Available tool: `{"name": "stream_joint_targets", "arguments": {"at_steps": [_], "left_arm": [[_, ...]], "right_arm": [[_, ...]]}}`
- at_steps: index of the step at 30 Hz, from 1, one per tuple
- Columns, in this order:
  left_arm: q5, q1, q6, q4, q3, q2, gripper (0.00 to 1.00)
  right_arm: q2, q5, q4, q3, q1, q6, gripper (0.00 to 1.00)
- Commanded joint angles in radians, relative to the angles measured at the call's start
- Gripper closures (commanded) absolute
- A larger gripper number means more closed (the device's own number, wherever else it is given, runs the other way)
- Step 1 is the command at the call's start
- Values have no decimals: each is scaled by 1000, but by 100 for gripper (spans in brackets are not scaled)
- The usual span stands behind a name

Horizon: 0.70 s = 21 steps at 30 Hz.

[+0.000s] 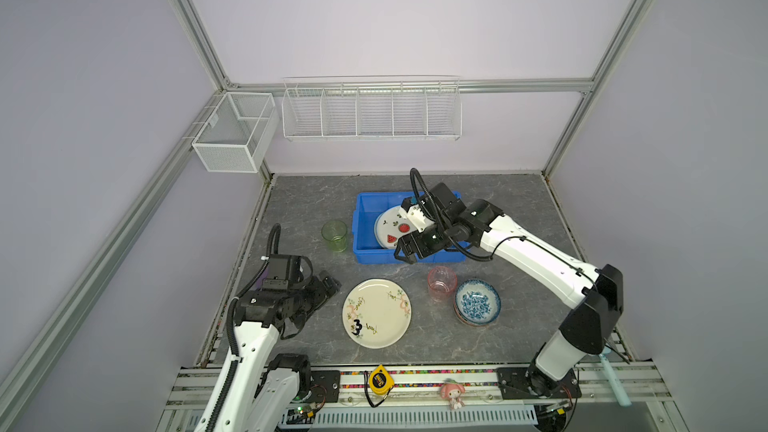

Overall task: Place the mixed dishes into the plastic bin
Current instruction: 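Move the right gripper to the cream bowl while left approaches it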

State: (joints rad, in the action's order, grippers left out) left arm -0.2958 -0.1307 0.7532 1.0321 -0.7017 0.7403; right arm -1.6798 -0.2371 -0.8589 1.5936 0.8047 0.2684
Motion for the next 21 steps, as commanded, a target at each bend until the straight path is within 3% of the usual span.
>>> {"name": "stream_joint_targets", "arguments": {"at_steps": [1,13,21], "left_arm": [[-17,5,56,29,37,-46,1],[-34,-16,91,-5,151,-100,1],[-8,-119,173,-102,232,-96,1]], "right_arm": [[26,-47,26,-57,21,-3,11],[-22,-32,98,-144,90,61,10],[-59,-40,115,-166,97,75,9]]}}
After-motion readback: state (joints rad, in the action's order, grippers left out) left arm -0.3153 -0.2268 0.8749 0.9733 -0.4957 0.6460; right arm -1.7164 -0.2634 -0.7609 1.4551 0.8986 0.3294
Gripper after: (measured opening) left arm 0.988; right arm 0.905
